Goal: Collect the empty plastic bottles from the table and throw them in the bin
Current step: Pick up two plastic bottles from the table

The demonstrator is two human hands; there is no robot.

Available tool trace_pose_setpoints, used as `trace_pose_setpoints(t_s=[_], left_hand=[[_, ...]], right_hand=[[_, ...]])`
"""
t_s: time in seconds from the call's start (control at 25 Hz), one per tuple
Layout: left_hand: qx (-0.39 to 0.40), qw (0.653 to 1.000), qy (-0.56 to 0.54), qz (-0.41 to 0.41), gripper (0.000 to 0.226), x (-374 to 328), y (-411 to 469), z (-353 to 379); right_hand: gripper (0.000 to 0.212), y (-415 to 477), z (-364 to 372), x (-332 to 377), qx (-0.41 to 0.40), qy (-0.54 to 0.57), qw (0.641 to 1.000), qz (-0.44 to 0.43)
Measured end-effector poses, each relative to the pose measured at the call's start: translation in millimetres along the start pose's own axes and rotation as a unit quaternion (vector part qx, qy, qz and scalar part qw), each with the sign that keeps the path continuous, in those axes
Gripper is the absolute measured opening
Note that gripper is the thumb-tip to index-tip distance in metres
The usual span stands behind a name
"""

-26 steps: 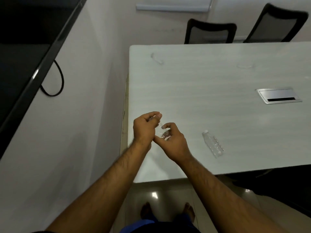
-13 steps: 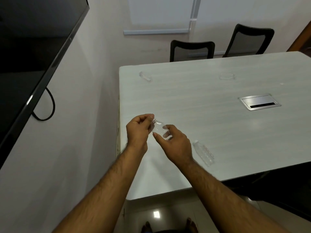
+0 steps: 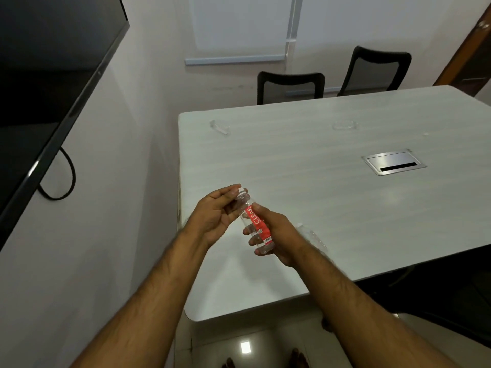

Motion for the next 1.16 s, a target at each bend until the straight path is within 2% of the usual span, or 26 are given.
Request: trace_pose_setpoints(t_s=[0.08, 0.12, 0.2, 0.28, 0.32, 0.36, 0.4, 0.44, 0.48, 0.52, 0.56, 0.6, 0.64, 0.72, 0.8, 0.88, 0.96, 1.0, 1.08, 1.16], left_hand=[[-0.034, 0.999, 0.027, 0.008, 0.014, 3.7, 0.8, 1.7], [-0.065, 0.997, 0.040, 0.031, 0.013, 5.2, 0.0, 1.3], [-0.132, 0.985, 0.067, 0.086, 0.010, 8.0, -3.5, 1.3], [-0.177, 0.972, 0.087, 0.123, 0.008, 11.6, -6.3, 3.9], [-0.189, 0.971, 0.082, 0.123, 0.008, 12.7, -6.7, 5.1], [-0.184, 0.975, 0.064, 0.109, 0.008, 13.3, -5.5, 6.3], [-0.158, 0.983, 0.040, 0.083, 0.007, 14.1, -2.4, 9.2], [-0.114, 0.992, 0.020, 0.050, 0.006, 14.8, 1.6, 13.6], [-0.063, 0.998, 0.008, 0.019, 0.006, 15.2, 4.4, 18.8], [-0.014, 1.000, 0.003, -0.007, 0.007, 17.4, 6.3, 24.9], [0.024, 0.999, 0.001, -0.022, 0.008, 20.1, 7.3, 30.9], [0.043, 0.999, 0.001, -0.027, 0.009, 24.2, 8.2, 36.1], [0.041, 0.999, 0.006, -0.024, 0.009, 28.9, 8.9, 40.9], [0.000, 1.000, 0.018, 0.003, 0.008, 37.4, 12.7, 48.8], [-0.025, 0.999, 0.033, 0.020, 0.008, 47.8, 16.1, 60.1], [-0.019, 0.999, 0.038, 0.000, 0.007, 63.4, 18.5, 80.8], [0.008, 0.997, 0.067, -0.027, 0.010, 75.2, 19.7, 100.6], [0.025, 0.996, 0.077, -0.036, 0.012, 79.4, 20.9, 109.7], [0.066, 0.994, 0.075, -0.046, 0.015, 89.1, 23.3, 128.9], [0.091, 0.992, 0.074, -0.056, 0.017, 103.1, 26.7, 146.6]], right_hand=[[0.040, -5.2, -6.8, 4.0, -0.087, -0.097, 0.990, -0.059], [0.039, -9.1, -9.2, 8.1, -0.136, -0.161, 0.972, -0.099], [0.046, -20.2, -7.6, 16.6, -0.227, -0.313, 0.907, -0.166], [0.058, -28.6, -0.4, 23.1, -0.284, -0.452, 0.825, -0.189], [0.061, -30.4, 1.2, 24.5, -0.297, -0.483, 0.799, -0.199], [0.061, -31.7, 0.7, 25.5, -0.302, -0.484, 0.795, -0.205], [0.059, -28.5, -5.2, 22.9, -0.284, -0.439, 0.829, -0.198], [0.056, -24.0, -13.0, 18.5, -0.243, -0.333, 0.896, -0.165], [0.054, -18.4, -16.7, 9.7, -0.163, -0.165, 0.968, -0.098], [0.057, -17.6, -16.0, -0.6, -0.068, 0.007, 0.998, -0.017], [0.060, -21.9, -16.2, -5.3, -0.007, 0.123, 0.992, 0.039], [0.064, -25.9, -20.0, -7.7, 0.025, 0.180, 0.981, 0.065], [0.067, -29.9, -27.7, -9.4, 0.025, 0.175, 0.981, 0.076], [0.068, -31.9, -48.8, -10.0, -0.033, 0.043, 0.997, 0.061], [0.064, -38.4, -66.0, -3.0, -0.113, -0.082, 0.990, 0.030], [0.062, -45.0, -89.6, 4.1, -0.175, -0.146, 0.973, -0.024], [0.060, -50.6, -110.8, 8.0, -0.198, -0.184, 0.961, -0.066], [0.059, -52.6, -119.6, 6.5, -0.179, -0.154, 0.970, -0.062], [0.059, -57.7, -130.8, -6.4, -0.075, 0.027, 0.997, -0.001], [0.060, -63.1, -139.5, -19.8, 0.022, 0.199, 0.979, 0.046]])
Point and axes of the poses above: each hand's wrist, its own y-axis towards the middle knuckle, its own z-axis out of the palm, x = y × z, the point moved 6 cm from there along y, towards the middle knuckle, and after that the axes turned 5 degrees about -z, right-handed, at the moved point
